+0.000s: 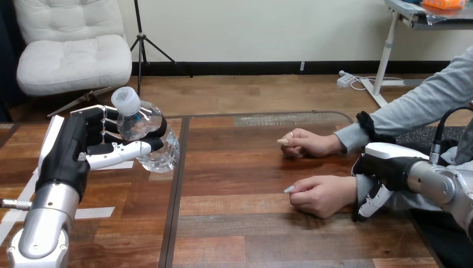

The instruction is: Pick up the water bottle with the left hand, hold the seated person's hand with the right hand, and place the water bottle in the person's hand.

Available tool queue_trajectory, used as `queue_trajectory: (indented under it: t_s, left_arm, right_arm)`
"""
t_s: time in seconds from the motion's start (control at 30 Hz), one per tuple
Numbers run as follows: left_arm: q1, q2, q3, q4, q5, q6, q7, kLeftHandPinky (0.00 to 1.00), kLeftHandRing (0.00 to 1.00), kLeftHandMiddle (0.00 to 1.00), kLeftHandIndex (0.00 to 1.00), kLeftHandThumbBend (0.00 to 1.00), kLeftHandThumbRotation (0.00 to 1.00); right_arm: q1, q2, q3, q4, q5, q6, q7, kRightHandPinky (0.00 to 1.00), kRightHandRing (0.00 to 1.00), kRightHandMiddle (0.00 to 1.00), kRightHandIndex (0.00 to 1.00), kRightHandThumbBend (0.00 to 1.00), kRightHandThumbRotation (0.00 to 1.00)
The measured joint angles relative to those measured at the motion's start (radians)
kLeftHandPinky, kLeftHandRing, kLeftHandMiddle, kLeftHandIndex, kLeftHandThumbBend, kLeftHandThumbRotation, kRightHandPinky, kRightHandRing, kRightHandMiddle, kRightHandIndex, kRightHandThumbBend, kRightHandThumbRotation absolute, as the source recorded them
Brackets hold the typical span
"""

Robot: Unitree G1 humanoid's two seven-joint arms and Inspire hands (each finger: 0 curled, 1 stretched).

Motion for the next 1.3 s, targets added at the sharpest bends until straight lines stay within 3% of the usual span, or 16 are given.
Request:
queue_trajectory:
  t_s: [0.33,0.87,1.3]
  left_arm:
    - [0.000,0.001,0.000,0.000,0.000,-0.001,0.000,0.30,0.36,0.41,0.43,0.67,0.00]
    - [0.001,0.001,0.001,0.000,-0.005,-0.001,0.000,0.30,0.36,0.41,0.43,0.66,0.00]
    - [0.001,0.001,0.002,0.000,-0.004,-0.001,0.000,0.30,0.36,0.41,0.43,0.66,0.00]
  right_arm:
    - [0.000,-0.001,0.003,0.001,-0.007,-0.009,-0.014,0.30,0.35,0.41,0.41,0.73,0.00]
    - [0.006,-0.002,0.021,0.008,-0.050,-0.050,-0.107,0.12,0.18,0.25,0.27,0.64,0.00]
    - [0.015,-0.005,0.024,0.010,-0.068,-0.077,-0.146,0.10,0.16,0.23,0.23,0.59,0.00]
